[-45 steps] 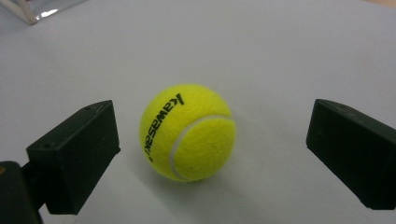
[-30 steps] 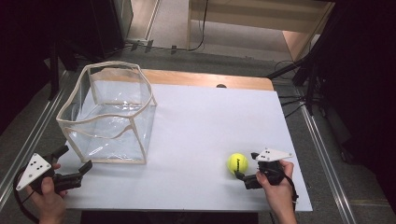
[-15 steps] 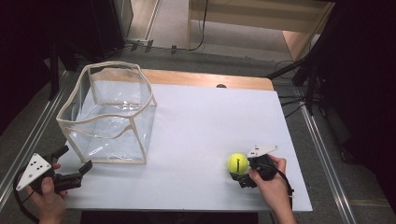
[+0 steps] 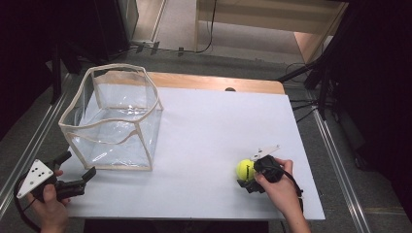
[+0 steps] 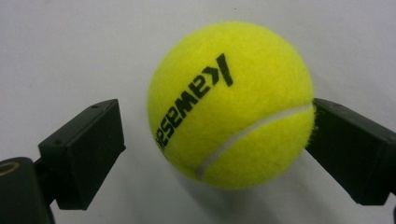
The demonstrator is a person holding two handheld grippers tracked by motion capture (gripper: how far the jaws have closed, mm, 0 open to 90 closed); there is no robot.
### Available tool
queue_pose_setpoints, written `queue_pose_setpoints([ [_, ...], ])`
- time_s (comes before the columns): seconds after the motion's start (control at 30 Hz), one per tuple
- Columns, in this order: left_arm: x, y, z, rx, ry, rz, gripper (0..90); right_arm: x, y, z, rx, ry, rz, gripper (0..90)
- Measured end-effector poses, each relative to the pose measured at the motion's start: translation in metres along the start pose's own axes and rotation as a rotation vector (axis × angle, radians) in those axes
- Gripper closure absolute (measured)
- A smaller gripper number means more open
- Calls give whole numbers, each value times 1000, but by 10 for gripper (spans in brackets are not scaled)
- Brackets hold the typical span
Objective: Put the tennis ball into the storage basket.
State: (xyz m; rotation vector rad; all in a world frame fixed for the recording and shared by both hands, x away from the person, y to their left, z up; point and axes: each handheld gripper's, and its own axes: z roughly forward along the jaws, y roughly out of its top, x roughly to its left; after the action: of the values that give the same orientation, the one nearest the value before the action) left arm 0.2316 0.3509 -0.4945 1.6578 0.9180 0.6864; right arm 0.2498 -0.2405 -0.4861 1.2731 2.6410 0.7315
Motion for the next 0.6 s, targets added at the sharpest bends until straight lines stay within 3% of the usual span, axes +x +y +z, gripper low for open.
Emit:
queue_pose_setpoints([
  [0.3,0,0,0,4,2,-1,0,-1,10,1,63,9,-35,84],
  [0.57,0,0,0,-4,-2,-3,0,-2,15,4,92,4,-31,86],
  [0.6,0,0,0,-5,-2,-3,0,-2,16,5,93,-4,-25,129],
])
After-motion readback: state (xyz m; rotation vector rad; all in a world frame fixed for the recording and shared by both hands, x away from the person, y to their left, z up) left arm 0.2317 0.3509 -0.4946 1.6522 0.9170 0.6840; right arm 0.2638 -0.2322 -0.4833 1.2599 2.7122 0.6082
